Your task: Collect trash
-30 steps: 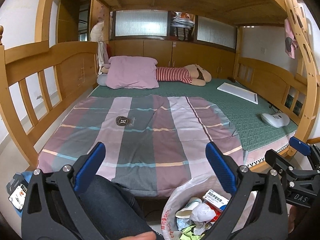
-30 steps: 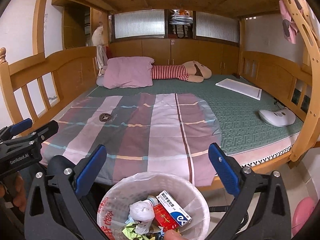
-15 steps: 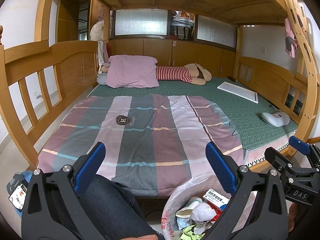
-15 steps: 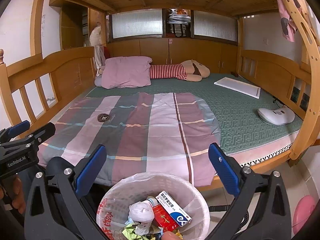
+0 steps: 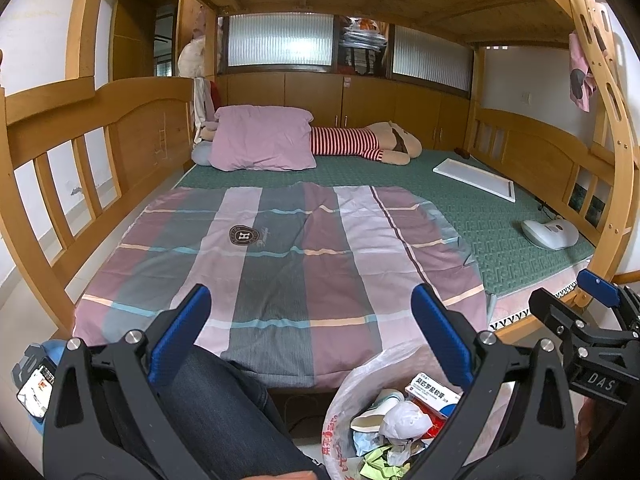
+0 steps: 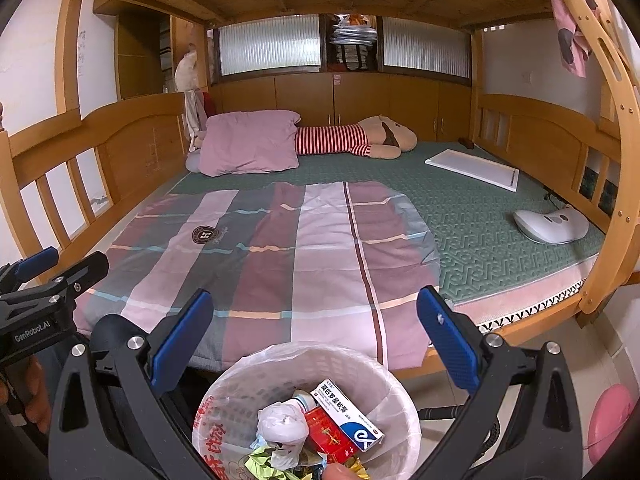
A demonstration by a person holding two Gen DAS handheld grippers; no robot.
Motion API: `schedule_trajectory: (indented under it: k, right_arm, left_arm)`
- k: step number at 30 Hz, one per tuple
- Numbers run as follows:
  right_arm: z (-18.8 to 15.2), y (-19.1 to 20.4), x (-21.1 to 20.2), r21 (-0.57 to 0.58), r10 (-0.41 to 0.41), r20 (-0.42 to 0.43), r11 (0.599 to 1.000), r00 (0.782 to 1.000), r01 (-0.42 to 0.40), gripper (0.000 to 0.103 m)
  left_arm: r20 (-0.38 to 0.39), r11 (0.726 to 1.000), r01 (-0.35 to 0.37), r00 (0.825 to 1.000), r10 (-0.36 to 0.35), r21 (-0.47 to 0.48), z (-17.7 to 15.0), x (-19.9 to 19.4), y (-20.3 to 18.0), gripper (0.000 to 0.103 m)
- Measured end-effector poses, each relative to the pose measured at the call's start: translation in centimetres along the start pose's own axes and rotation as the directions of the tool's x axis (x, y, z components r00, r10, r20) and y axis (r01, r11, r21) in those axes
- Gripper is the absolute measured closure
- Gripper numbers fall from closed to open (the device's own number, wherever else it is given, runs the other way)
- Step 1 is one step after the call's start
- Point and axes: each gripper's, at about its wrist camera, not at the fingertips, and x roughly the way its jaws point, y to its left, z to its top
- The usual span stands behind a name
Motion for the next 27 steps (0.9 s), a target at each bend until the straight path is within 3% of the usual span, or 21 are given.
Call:
schedule_trajectory:
  k: [27]
  right_arm:
    - [-0.35,0.09,0.63,0.004,-0.002,-0.009,1.000,1.000,0.002,0.003]
  left_arm:
    - [-0.014,1.000,0.013,1.000,-0.013,-0.003,-0.68,0.37,-0.12,0.003]
